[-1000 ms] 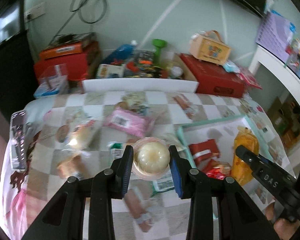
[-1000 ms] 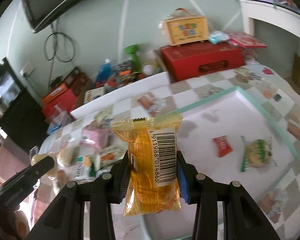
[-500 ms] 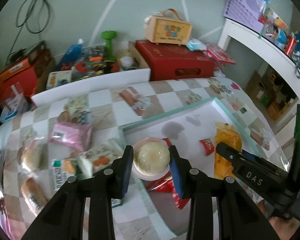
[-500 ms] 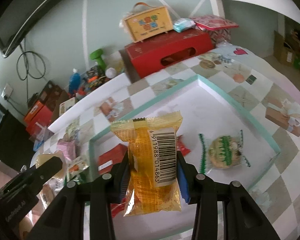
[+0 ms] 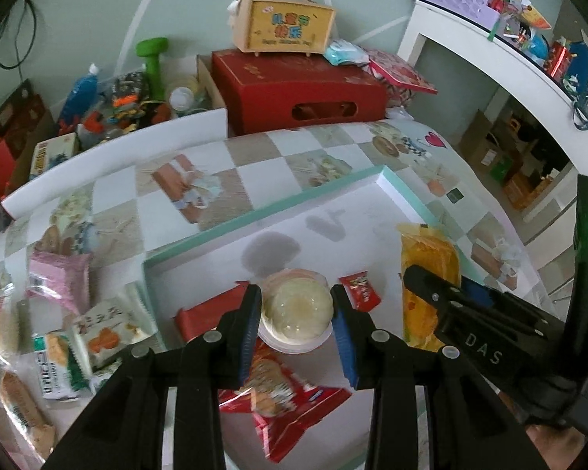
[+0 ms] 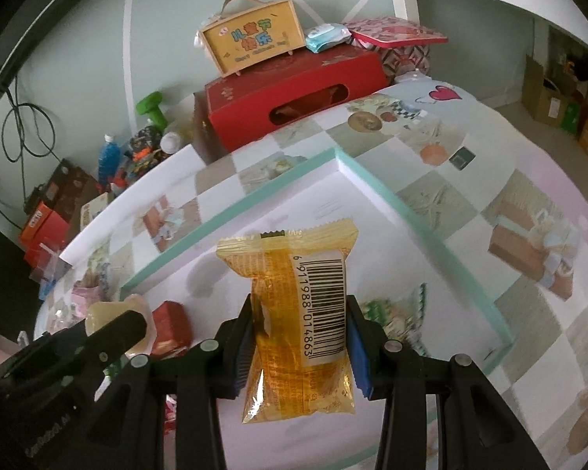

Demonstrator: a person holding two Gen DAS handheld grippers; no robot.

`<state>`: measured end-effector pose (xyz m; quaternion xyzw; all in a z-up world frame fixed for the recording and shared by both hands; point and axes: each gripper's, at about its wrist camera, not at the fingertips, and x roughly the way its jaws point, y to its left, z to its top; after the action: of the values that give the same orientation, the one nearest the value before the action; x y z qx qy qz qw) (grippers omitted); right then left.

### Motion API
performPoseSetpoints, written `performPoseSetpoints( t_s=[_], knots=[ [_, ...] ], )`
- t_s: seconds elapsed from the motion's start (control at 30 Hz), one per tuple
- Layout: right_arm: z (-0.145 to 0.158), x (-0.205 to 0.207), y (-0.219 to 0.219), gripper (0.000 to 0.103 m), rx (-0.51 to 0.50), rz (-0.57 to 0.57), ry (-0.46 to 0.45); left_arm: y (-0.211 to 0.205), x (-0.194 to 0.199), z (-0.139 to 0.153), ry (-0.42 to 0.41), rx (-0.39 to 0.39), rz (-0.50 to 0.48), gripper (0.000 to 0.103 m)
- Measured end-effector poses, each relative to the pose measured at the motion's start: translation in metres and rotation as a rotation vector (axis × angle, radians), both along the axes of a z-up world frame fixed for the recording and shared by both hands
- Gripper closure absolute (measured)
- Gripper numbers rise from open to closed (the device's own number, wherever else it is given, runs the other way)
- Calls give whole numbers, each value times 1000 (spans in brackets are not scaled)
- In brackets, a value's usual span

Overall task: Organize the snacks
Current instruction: 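Carry the round bun and yellow bag over the teal-rimmed tray with both tools, then open both tools to drop the bun and yellow bag into the tray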

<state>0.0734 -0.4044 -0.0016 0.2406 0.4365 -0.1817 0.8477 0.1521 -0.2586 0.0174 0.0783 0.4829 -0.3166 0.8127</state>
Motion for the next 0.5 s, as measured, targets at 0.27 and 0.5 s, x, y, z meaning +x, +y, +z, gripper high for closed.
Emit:
performPoseSetpoints(
  t_s=[0.27,0.5],
  knots=[
    [-1,14,-13,59,-45,16,29,-16,2,-9,22,8,-18,66],
    [1,21,-15,58,-67,26,45,-8,2,-7,34,-11,4,52]
  ],
)
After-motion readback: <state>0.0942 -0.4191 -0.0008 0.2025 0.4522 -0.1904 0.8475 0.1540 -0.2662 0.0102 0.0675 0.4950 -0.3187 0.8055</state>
